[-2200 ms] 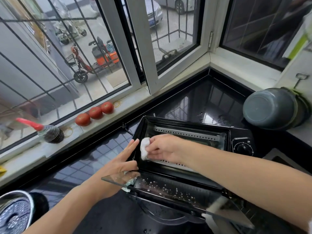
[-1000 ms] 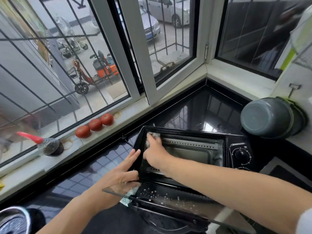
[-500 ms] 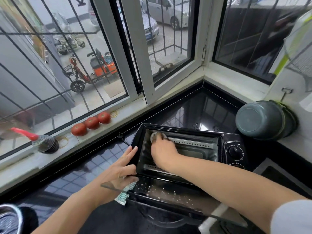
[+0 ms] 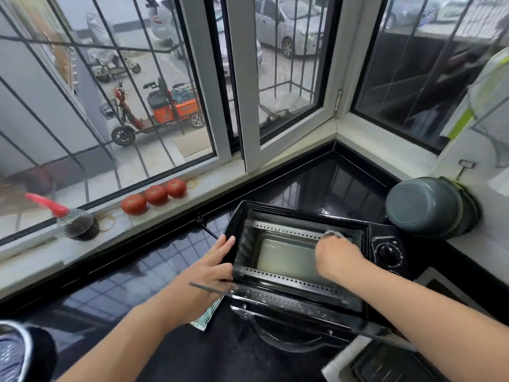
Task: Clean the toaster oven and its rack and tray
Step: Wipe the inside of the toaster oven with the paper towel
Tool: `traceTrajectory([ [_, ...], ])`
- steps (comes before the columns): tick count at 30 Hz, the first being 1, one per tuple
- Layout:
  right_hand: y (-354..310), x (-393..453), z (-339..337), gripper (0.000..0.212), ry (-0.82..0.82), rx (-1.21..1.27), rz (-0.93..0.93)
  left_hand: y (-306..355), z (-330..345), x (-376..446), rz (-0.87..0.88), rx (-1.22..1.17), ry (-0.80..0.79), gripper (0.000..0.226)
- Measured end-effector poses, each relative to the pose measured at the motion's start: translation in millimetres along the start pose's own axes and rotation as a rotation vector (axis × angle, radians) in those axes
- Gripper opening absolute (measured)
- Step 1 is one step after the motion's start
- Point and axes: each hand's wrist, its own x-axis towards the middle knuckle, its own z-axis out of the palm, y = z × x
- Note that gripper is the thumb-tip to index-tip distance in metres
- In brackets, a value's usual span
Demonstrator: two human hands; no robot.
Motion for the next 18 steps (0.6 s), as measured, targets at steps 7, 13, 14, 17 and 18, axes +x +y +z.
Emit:
traceTrajectory([
  [7, -13.0, 3.0, -5.7, 0.017, -0.007, 0.594, 0.023, 2.3, 1.3, -6.2, 0.015, 0.089, -0.06, 0.025],
  [13, -27.4, 10.7, 1.7, 0.018, 0.102, 0.602, -0.126, -4.1, 6.7, -0.1, 0.082, 0.109, 0.087, 0.036],
  [14, -33.5, 15.0, 3.9, 0.022, 0.101, 0.575, -0.173, -3.2, 6.3, -1.3, 0.092, 0.094, 0.062, 0.037],
  [17, -55.4, 18.8, -2.4, 0.029, 0.059, 0.404, -0.258, 2.8, 1.6, -5.5, 0.005, 0.01, 0.013, 0.045],
  [18, -63.6, 22.1, -3.8, 0.026, 0.024, 0.365, -0.267, 4.2, 0.2, -5.2, -0.019, 0.001, -0.002, 0.047],
])
